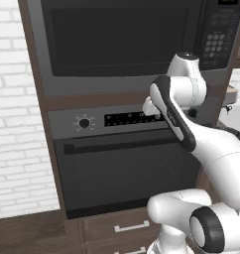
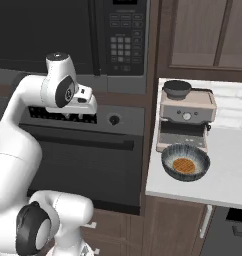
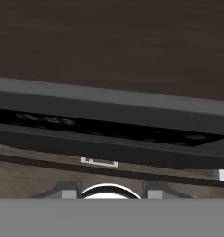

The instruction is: Open the microwave, place the bowl with waffle inside the microwave, then close the microwave door and turn it on.

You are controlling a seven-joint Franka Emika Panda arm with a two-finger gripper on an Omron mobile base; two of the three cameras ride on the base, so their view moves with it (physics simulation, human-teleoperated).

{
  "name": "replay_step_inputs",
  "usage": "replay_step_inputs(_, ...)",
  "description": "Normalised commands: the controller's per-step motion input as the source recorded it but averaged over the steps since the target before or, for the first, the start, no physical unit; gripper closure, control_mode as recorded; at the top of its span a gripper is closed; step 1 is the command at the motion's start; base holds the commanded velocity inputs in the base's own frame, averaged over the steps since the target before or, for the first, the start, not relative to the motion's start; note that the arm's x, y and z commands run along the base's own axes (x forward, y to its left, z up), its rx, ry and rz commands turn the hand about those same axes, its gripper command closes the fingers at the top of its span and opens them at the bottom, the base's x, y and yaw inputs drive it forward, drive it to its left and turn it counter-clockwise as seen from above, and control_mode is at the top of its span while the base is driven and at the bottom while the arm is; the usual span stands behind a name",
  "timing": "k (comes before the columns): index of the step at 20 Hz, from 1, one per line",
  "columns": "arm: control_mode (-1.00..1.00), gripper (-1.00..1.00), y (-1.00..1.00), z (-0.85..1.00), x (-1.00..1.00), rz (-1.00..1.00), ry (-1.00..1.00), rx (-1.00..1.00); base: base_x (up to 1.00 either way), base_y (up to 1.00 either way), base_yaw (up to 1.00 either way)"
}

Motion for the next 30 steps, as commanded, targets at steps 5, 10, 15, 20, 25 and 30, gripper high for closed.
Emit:
replay_step_inputs(5, -1.0, -1.0, 0.0, -0.04, -0.4, 0.0, -0.07, 0.0, 0.0, 0.0, 0.0)
replay_step_inputs(10, -1.0, -1.0, 0.0, -0.29, -0.71, 0.0, -0.11, 0.0, 0.0, 0.0, 0.0)
replay_step_inputs(15, -1.0, -1.0, 0.0, -0.33, -0.51, 0.0, -0.02, 0.0, 0.0, 0.0, 0.0)
replay_step_inputs(20, -1.0, -1.0, 0.0, -0.19, -0.41, 0.0, -0.05, 0.0, 0.0, 0.0, 0.0)
replay_step_inputs(25, -1.0, -1.0, 0.0, -0.1, -0.41, 0.0, -0.05, 0.0, 0.0, 0.0, 0.0)
replay_step_inputs(30, 1.0, -1.0, -0.01, 0.0, -0.07, 0.0, 0.0, 0.0, -0.24, -0.16, 0.0)
